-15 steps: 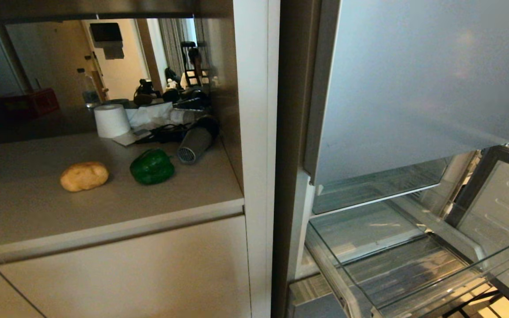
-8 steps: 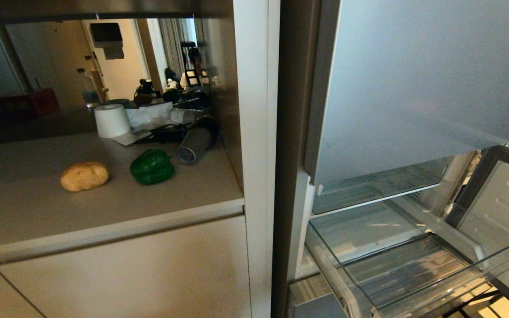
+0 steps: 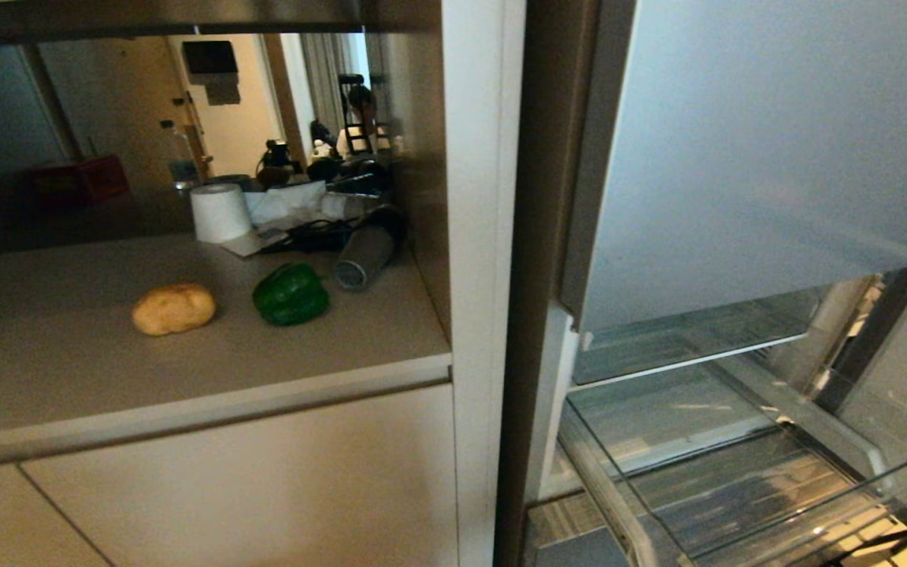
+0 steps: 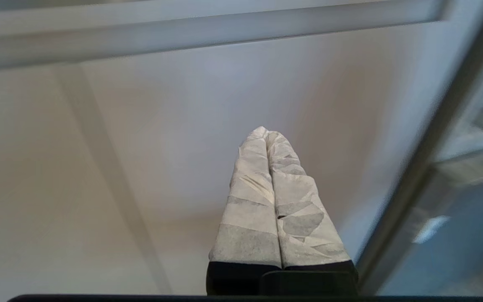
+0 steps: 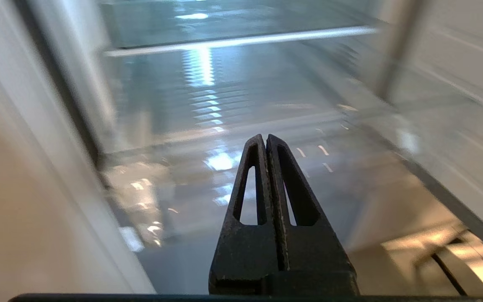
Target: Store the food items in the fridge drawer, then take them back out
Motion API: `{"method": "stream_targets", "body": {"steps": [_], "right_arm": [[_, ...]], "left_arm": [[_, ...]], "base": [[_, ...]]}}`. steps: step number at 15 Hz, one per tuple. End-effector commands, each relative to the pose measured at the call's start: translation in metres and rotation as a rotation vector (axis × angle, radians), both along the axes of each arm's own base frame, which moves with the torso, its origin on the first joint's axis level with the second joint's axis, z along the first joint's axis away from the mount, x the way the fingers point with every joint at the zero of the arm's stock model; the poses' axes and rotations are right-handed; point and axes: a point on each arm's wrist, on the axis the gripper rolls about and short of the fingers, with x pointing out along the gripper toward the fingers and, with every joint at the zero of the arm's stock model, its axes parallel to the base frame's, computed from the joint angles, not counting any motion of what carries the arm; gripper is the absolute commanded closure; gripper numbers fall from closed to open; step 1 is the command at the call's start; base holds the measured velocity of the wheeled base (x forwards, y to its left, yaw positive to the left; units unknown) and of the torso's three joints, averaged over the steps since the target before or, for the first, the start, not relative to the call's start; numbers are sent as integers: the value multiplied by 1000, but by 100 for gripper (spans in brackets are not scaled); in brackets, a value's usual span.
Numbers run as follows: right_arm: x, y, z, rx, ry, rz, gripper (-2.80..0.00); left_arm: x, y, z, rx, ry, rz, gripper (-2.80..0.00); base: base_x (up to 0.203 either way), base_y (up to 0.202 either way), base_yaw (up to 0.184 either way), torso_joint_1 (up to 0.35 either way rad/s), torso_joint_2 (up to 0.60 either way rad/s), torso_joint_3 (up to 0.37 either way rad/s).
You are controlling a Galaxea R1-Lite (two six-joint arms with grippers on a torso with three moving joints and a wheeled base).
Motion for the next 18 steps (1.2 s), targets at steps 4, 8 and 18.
{"method": "stream_targets", "body": {"steps": [4,8,18], "right_arm": [[0,0,0,0,1,0,0],[0,0,0,0,1,0,0],[0,0,0,-15,0,3,0]], "left_arm": [[1,0,-3,0,8,0,0],[1,0,-3,0,8,1,0],[1,0,-3,1,8,0,0]], "base": [[0,-9,174,2,5,0],[1,-8,175,1,2,4],[1,-3,65,2,2,1]]}}
